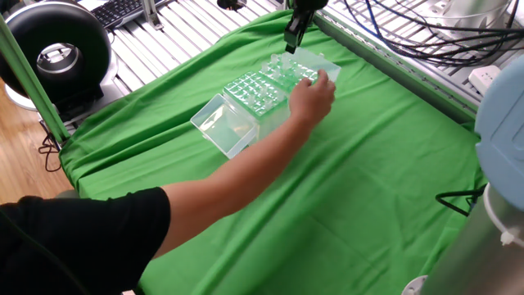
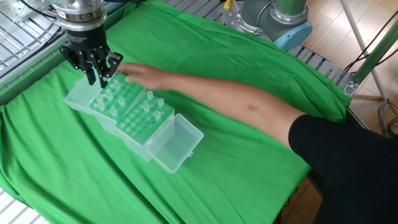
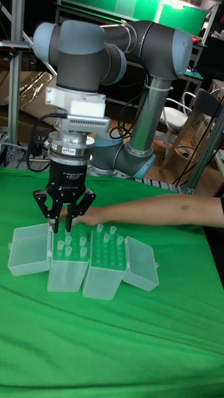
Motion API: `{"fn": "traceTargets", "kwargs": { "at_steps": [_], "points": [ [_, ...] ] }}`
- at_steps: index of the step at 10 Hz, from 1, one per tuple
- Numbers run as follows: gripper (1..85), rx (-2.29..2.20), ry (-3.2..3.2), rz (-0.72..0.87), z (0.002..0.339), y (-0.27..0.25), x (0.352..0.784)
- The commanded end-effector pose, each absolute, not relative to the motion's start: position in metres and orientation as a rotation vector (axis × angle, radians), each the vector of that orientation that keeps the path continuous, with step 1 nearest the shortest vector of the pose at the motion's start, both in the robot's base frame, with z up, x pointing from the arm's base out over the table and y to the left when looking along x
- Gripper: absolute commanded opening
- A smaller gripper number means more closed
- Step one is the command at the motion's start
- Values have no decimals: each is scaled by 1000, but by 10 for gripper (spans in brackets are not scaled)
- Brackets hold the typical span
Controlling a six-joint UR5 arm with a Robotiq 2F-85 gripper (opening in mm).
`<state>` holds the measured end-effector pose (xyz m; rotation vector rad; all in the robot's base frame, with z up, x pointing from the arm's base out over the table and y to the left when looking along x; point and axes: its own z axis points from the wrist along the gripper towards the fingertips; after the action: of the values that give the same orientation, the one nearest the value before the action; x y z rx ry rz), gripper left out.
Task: Insert a large pipette tip into the holder for large pipette tips
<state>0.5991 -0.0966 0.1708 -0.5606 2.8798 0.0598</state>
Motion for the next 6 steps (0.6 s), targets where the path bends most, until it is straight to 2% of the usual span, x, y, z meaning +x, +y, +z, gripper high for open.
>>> {"fn": "traceTargets", "kwargs": {
  "at_steps": [1, 6],
  "points": [
    [320, -525, 2883, 76, 164, -94, 595],
    [320, -478, 2916, 67, 168, -89, 572]
  ]
}}
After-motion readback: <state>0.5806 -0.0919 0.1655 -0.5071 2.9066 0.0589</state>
